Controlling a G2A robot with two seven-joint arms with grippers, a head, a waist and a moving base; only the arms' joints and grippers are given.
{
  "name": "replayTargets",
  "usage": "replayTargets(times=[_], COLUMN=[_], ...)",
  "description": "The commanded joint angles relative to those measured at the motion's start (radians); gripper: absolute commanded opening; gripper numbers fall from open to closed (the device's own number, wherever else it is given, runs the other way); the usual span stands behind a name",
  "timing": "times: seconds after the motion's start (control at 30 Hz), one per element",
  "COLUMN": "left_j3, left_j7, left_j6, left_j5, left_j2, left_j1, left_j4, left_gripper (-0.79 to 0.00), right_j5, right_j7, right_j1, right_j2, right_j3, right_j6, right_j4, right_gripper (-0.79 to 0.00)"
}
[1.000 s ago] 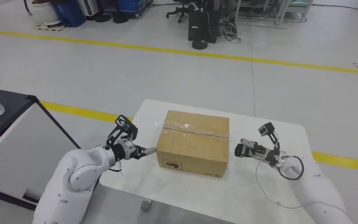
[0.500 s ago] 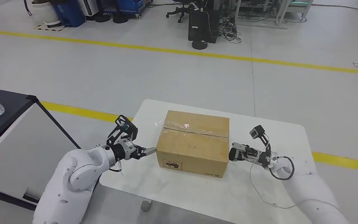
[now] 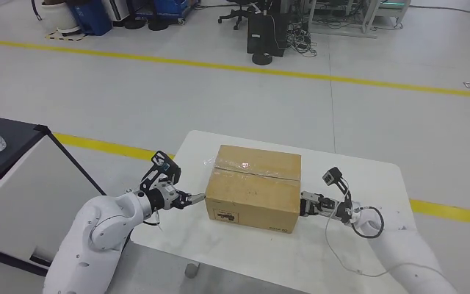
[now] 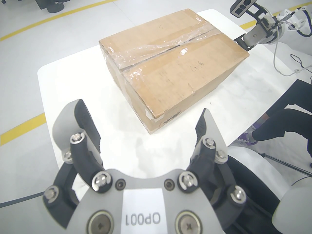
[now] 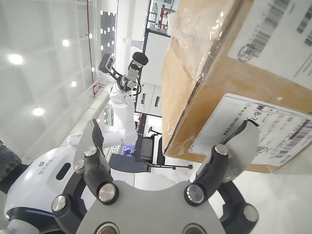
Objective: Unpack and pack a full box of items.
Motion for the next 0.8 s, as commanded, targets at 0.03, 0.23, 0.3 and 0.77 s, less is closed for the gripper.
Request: replayTargets(times=[0.03,0.23,0.3,0.77], left_j3=[0.000,0.000,0.000,0.000], left_j7=[0.000,0.000,0.000,0.000], left_j6=[0.000,0.000,0.000,0.000], left_j5=[0.000,0.000,0.000,0.000], left_j2=[0.000,0.000,0.000,0.000], left_j1=[0.000,0.000,0.000,0.000], left_j4=[0.000,0.000,0.000,0.000], left_gripper=[0.000,0.000,0.000,0.000], right_j5=[0.002,0.033,0.036,0.065], right_j7=[-0.009,0.010,0.017,0.017], right_j1=[-0.004,-0.002,-0.004,-0.072], right_j2=[0.001,0.007,0.007,0.086], right_j3=[-0.013,-0.017,-0.024,0.144], right_j6=[-0.009,0.010,0.017,0.017], right_j4=[-0.003,-0.002,-0.012,-0.054], right_gripper=[0.000,0.000,0.000,0.000])
